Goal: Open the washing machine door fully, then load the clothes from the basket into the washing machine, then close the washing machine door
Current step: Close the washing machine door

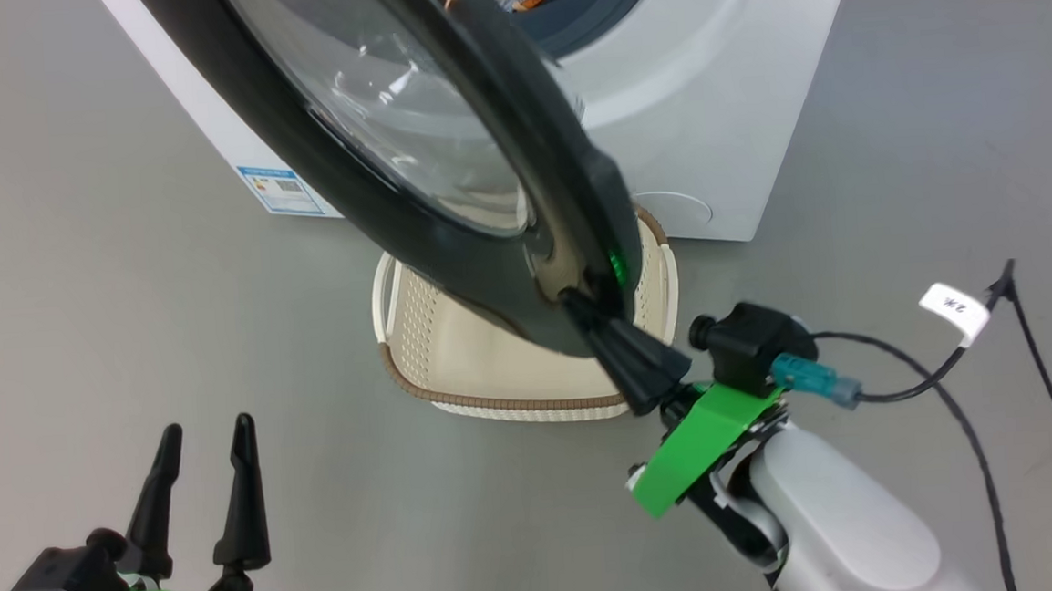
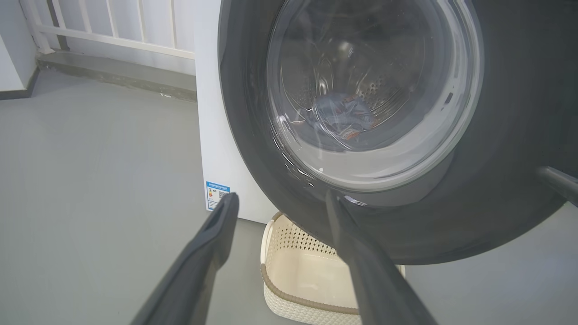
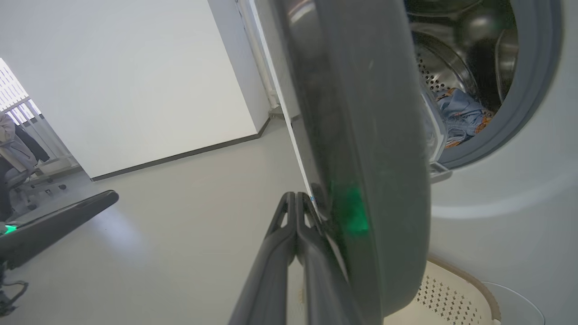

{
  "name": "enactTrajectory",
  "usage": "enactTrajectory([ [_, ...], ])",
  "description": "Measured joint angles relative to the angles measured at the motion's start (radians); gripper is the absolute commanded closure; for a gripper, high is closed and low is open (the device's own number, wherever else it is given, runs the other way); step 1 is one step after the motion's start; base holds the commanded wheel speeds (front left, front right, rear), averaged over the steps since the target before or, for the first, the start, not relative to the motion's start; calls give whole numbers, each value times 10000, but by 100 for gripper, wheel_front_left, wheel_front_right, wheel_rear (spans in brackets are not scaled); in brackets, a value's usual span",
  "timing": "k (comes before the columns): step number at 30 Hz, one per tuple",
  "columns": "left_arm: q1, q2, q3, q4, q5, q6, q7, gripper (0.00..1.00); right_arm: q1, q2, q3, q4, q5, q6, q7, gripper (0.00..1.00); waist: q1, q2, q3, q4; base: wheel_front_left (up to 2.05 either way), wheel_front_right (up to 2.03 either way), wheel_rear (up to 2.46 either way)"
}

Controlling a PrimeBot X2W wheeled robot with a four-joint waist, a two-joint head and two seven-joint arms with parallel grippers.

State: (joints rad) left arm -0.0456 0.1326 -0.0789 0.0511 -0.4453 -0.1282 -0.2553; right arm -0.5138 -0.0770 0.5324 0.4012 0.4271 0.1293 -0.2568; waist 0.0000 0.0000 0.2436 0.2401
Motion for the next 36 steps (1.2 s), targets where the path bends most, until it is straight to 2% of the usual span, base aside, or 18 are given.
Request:
enactTrajectory([
  [18, -814, -190, -320, -343, -107, 0, 0, 0, -1850, -67, -2387, 506, -671, 2, 0, 100, 0, 0, 1002, 141, 0, 0, 0],
  [36, -1596, -305, -978, -688, -267, 0, -2, 0, -3661, -40, -4939, 1003, -1361, 2, -2, 100, 0, 0, 1902, 736, 0, 0, 0],
])
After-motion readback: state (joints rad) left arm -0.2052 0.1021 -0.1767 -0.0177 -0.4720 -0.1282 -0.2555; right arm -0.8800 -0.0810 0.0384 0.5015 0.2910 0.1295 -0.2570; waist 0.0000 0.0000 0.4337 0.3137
